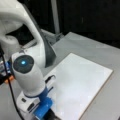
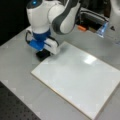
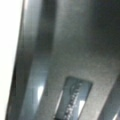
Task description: Erasing curve lines
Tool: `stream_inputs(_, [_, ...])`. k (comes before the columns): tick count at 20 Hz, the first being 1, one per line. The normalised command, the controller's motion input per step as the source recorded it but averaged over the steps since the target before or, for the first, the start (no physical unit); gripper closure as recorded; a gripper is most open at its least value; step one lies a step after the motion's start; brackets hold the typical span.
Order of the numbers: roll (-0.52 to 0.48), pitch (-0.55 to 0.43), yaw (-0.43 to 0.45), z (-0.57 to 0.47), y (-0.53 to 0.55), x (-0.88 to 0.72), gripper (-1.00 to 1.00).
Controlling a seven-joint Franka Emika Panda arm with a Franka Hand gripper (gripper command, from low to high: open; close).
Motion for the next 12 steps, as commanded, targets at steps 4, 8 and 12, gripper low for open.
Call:
stream_inputs(4, [0.062,-0.099,-0.117,0.02,0.09,-0.14,-1.00])
stream_inputs(8, [-0.007,-0.083,-0.150,0.15,0.15,-0.22,-1.00])
stream_inputs(12, [-0.082,-0.023,-0.139,0.29,0.23,-0.30,-1.00])
